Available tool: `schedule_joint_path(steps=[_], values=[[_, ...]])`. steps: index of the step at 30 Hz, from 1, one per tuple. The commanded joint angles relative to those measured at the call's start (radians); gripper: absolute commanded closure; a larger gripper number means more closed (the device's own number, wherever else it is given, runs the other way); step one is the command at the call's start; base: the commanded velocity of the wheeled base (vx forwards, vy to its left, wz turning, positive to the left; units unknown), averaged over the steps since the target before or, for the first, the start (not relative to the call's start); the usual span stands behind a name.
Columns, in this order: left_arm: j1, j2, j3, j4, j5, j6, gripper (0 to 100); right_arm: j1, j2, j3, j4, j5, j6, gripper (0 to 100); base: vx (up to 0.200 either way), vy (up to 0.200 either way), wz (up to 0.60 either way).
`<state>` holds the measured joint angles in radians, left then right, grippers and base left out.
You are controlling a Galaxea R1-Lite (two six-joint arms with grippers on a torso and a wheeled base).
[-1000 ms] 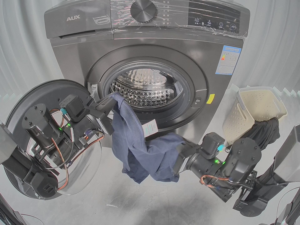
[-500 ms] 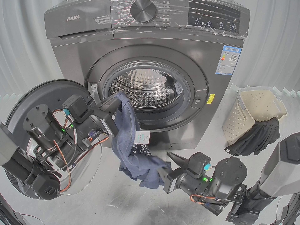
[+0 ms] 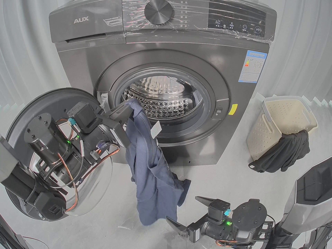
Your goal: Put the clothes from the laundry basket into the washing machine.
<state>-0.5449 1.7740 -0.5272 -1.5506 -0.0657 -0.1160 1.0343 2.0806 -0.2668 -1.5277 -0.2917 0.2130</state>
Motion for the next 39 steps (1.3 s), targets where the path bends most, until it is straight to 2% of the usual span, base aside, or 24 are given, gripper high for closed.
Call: schedule_joint_path(steps=[1,6,9,19,25,35,38,39], values=[[0.000,-0.002,0.000,0.000,0.000,-0.001,100,-0.025,0.024,-0.034,0.001,-0.001,-0.003,0,0.000,0.000,0.00],[-0.003,-0.021,0.003,0.000,0.000,-0.002,100,-0.106,0.044,-0.124,0.003,0.002,-0.029,0,0.000,0.000,0.00],[-0.003,-0.027,0.001,0.000,-0.002,-0.001,100,-0.134,0.081,-0.184,0.003,0.026,-0.041,0,0.000,0.000,0.00],[-0.015,-0.033,0.000,0.000,-0.002,0.001,100,-0.137,0.219,-0.356,0.000,0.060,-0.067,0,0.000,0.000,0.00],[-0.015,-0.033,-0.004,0.000,0.000,0.002,100,-0.123,0.279,-0.440,-0.011,0.092,-0.064,0,0.000,0.000,0.00],[-0.015,-0.036,-0.017,0.000,0.000,0.002,100,-0.151,0.397,-0.623,-0.011,0.078,-0.061,0,0.000,0.000,0.00],[-0.026,-0.047,-0.017,0.000,0.000,0.001,100,-0.175,0.452,-0.706,-0.008,0.039,-0.055,0,0.000,0.000,0.00],[-0.026,-0.047,-0.017,0.000,0.000,0.001,100,-0.184,0.458,-0.718,-0.005,0.037,-0.053,0,0.000,0.000,0.00]])
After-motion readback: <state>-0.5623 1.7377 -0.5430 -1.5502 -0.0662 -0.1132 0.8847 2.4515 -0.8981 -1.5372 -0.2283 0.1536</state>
